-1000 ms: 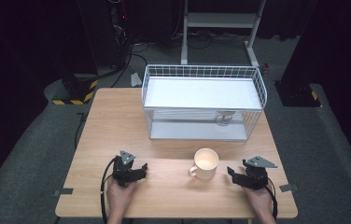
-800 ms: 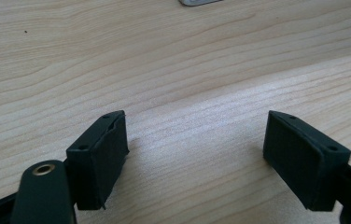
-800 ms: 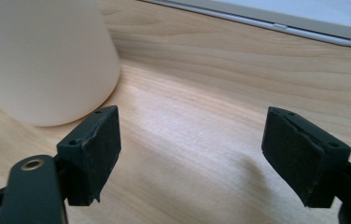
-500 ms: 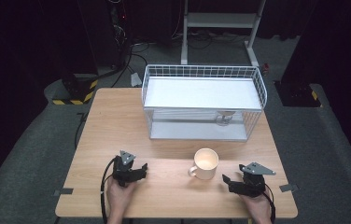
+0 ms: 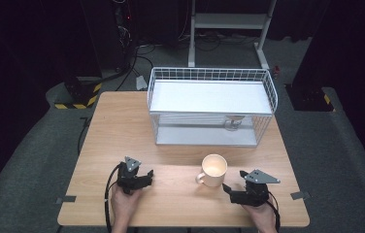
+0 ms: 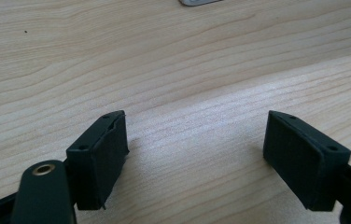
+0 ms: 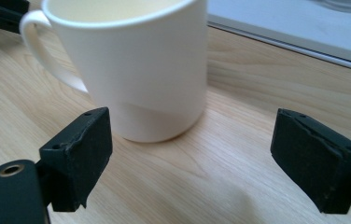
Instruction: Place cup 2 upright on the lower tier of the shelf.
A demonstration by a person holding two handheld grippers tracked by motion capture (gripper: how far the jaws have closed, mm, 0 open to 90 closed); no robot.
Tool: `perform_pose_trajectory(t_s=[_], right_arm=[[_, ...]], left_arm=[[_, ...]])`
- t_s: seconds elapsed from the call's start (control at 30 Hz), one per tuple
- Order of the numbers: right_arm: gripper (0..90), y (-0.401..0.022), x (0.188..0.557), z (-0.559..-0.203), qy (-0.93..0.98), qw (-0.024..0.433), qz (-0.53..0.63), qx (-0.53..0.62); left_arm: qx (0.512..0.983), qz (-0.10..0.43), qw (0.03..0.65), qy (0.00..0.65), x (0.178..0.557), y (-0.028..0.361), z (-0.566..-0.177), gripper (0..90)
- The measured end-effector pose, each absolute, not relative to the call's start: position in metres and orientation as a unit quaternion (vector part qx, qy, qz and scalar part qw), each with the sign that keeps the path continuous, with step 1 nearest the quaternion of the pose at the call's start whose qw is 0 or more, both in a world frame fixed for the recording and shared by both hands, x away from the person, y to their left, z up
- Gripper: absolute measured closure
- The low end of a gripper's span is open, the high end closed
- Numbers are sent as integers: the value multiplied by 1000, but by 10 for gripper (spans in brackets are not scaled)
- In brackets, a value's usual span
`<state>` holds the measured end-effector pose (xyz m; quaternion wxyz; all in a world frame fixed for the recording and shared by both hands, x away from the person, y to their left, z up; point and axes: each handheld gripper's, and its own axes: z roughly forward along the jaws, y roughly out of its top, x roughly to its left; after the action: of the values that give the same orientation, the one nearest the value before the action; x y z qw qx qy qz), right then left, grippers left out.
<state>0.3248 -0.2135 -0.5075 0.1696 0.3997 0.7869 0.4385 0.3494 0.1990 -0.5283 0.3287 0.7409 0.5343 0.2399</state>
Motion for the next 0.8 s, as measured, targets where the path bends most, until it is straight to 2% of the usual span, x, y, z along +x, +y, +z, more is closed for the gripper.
perform_pose_trajectory(t_s=[0.8], right_arm=[[95, -187, 340, -483, 795, 169, 458, 359]], left_arm=[[741, 240, 329, 534, 349, 199, -528, 221]])
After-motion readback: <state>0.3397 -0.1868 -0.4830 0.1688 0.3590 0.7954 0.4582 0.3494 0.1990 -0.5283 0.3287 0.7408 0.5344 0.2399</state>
